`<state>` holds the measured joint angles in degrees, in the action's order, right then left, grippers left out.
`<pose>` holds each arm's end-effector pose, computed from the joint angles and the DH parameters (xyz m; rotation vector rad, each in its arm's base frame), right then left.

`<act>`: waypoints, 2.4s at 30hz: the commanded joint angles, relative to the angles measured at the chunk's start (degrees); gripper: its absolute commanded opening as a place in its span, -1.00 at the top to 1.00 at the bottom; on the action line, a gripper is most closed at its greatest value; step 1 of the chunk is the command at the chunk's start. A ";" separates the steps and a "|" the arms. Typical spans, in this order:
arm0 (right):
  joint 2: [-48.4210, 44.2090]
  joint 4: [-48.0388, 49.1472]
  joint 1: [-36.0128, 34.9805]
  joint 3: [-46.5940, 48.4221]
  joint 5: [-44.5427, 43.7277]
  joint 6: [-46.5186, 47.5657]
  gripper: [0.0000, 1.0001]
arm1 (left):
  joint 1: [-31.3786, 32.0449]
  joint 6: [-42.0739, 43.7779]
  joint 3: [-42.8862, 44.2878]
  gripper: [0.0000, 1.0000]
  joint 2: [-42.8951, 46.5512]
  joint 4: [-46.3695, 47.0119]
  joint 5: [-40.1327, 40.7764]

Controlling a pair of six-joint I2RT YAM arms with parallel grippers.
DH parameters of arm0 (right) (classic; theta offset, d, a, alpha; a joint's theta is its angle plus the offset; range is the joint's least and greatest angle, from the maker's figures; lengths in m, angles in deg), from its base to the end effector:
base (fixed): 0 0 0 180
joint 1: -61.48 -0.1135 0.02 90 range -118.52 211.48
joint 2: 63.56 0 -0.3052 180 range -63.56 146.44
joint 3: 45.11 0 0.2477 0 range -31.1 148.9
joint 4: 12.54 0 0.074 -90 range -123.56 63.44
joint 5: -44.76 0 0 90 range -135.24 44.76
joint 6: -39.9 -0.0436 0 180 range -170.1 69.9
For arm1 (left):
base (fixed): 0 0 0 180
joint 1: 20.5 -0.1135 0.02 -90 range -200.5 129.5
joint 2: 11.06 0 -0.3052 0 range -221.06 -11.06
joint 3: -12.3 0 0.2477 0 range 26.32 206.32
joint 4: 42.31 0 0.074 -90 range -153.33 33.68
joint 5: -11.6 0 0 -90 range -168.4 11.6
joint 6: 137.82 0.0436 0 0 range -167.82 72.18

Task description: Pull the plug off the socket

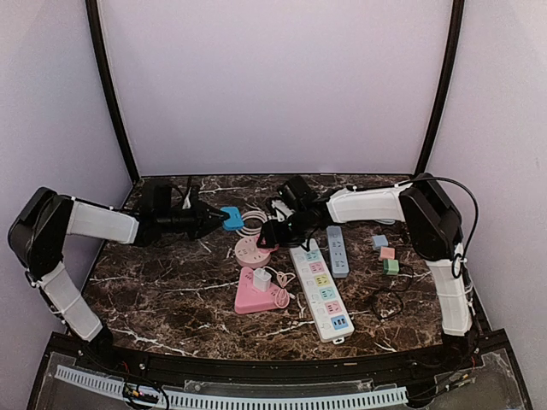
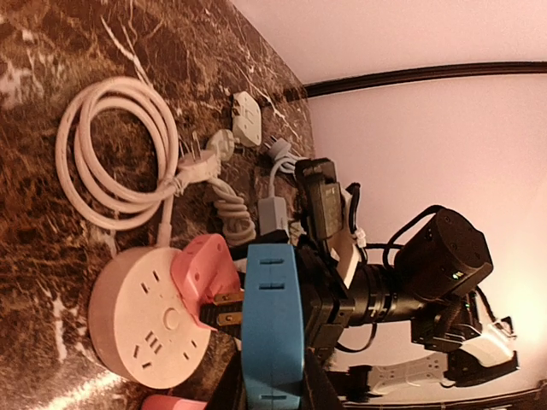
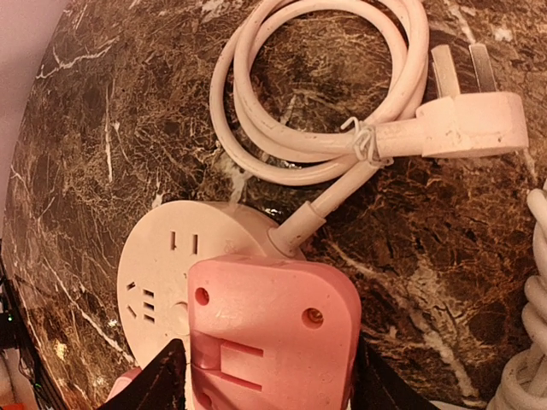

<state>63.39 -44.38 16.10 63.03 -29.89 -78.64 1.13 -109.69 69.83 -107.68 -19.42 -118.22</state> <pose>0.3511 0.3722 0.1878 -0.5088 2.5745 0.8458 0.3157 -0.1552 0.2305 -0.1824 2.1249 -1.5850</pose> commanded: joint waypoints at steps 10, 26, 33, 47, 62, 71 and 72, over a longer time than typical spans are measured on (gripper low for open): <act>-3.56 -0.63 -0.15 -0.52 2.78 -0.04 -0.50 | -0.35 31.99 25.69 0.99 2.80 -68.64 46.33; -5.14 0.87 0.31 -2.63 3.39 -0.28 -0.52 | -0.53 38.84 41.44 0.91 -14.83 -82.88 63.16; -5.31 0.90 0.61 -2.88 3.71 -0.29 -0.52 | -0.53 38.33 41.67 0.58 -16.19 -82.12 60.77; -5.73 1.53 1.00 -3.97 3.86 -0.47 -0.51 | -0.46 38.37 43.15 0.22 -16.96 -81.11 55.59; -5.49 5.74 2.64 -6.56 8.28 -3.10 -0.49 | -0.44 35.45 35.83 0.09 -9.70 -70.54 26.85; -4.29 12.05 4.22 -9.60 13.64 -7.13 -0.30 | -0.38 25.31 24.09 0.13 -8.09 -50.77 5.49; -4.12 12.53 4.44 -9.78 13.96 -7.41 -0.29 | -0.36 24.60 22.77 0.13 -8.29 -48.22 4.32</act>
<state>60.09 -35.57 19.68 54.61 -18.61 -83.75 0.87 -79.57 97.04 -117.34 -78.89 -102.43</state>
